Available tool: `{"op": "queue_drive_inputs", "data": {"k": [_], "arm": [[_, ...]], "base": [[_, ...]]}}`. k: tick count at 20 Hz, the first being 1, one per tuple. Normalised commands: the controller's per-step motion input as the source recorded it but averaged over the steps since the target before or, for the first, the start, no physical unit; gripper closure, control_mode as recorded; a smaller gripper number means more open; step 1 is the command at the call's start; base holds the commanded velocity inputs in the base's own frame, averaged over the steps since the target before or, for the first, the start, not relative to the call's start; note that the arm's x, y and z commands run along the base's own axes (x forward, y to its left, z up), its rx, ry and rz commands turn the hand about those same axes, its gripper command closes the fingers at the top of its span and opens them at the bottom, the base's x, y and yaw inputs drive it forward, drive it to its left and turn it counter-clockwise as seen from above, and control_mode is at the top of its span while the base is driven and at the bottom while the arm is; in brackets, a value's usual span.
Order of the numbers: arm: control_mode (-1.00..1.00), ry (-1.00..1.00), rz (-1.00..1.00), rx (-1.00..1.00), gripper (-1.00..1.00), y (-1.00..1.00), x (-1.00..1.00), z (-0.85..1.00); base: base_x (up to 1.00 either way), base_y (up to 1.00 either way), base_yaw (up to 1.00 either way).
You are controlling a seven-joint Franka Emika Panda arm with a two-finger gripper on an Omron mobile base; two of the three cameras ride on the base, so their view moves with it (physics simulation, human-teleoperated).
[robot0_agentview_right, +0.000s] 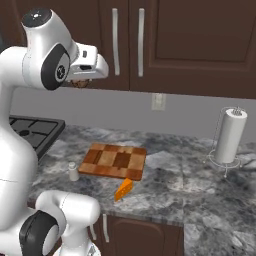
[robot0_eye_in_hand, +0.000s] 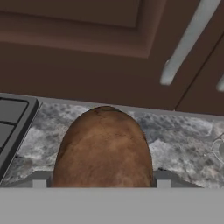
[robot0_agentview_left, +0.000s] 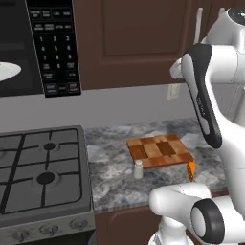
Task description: Retrieve the reheated potato from the microwave, then place the potato, cheese, and condiment on the cutting board.
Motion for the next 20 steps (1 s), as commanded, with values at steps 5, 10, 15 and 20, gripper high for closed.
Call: {"op": "queue_drive_inputs", "data": {"k": [5,10,15,20], "arm": [[1.00,0.00,0.00,0.00,1.00,0.00,0.00,0.00],[1.00,0.00,0.00,0.00,1.00,0.00,0.00,0.00],[-1.00,0.00,0.02,0.12,1.00,0.00,-0.16,-0.06],[-1.00,0.05,0.00,0.10,1.00,0.00,-0.13,-0.49]], "base": [[0.61,-0.09,0.04],[0.46,-0.04,0.05],[0.00,0.00,0.00],[0.00,0.00,0.00]]}}
